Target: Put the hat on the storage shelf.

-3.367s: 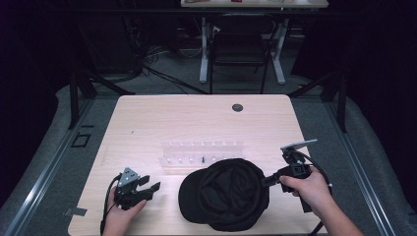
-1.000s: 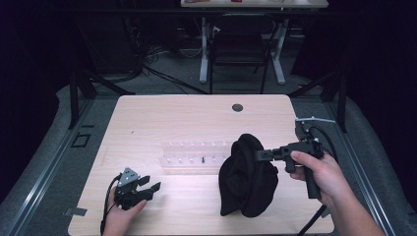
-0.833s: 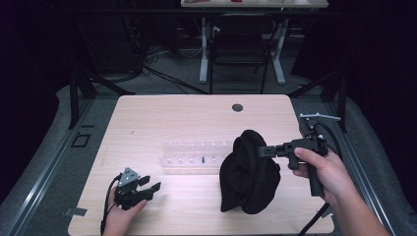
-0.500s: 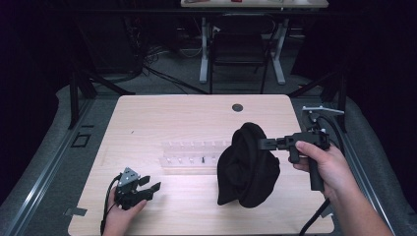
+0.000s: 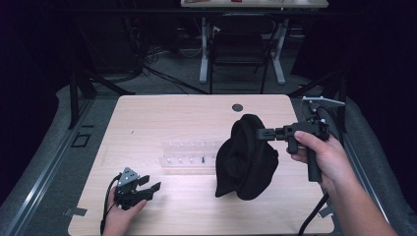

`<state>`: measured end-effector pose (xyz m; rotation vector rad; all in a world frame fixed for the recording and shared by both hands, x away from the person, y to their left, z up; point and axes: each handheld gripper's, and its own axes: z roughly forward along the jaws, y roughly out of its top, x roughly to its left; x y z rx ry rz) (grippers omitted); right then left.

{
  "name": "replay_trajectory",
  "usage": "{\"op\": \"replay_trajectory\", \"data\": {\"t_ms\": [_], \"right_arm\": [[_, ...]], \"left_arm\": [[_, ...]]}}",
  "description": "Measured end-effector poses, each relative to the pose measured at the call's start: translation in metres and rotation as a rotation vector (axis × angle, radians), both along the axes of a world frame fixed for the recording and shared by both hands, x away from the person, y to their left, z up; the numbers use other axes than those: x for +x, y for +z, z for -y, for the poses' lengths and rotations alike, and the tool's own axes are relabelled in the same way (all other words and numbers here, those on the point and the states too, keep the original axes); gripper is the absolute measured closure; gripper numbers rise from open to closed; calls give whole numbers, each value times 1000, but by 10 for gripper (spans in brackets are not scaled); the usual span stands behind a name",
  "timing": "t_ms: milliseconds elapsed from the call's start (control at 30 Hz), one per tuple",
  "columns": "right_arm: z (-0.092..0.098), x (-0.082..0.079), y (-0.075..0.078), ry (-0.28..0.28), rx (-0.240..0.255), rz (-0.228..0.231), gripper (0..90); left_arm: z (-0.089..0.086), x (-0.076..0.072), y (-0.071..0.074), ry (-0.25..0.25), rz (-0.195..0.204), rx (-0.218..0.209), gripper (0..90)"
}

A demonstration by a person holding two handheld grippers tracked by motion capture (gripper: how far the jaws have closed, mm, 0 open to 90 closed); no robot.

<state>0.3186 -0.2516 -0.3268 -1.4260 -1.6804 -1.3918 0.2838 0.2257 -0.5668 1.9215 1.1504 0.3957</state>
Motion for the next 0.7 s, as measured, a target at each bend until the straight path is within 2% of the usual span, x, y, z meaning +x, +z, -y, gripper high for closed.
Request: {"op": "replay_trajectory", "data": {"t_ms": [433, 700], "right_arm": [[-6, 14, 19, -26, -10, 29, 886], [-10, 26, 22, -49, -26, 44, 886]], "left_arm": [[-2, 0, 1, 0, 5, 0, 431], [-3, 0, 1, 6, 11, -9, 429]]}}
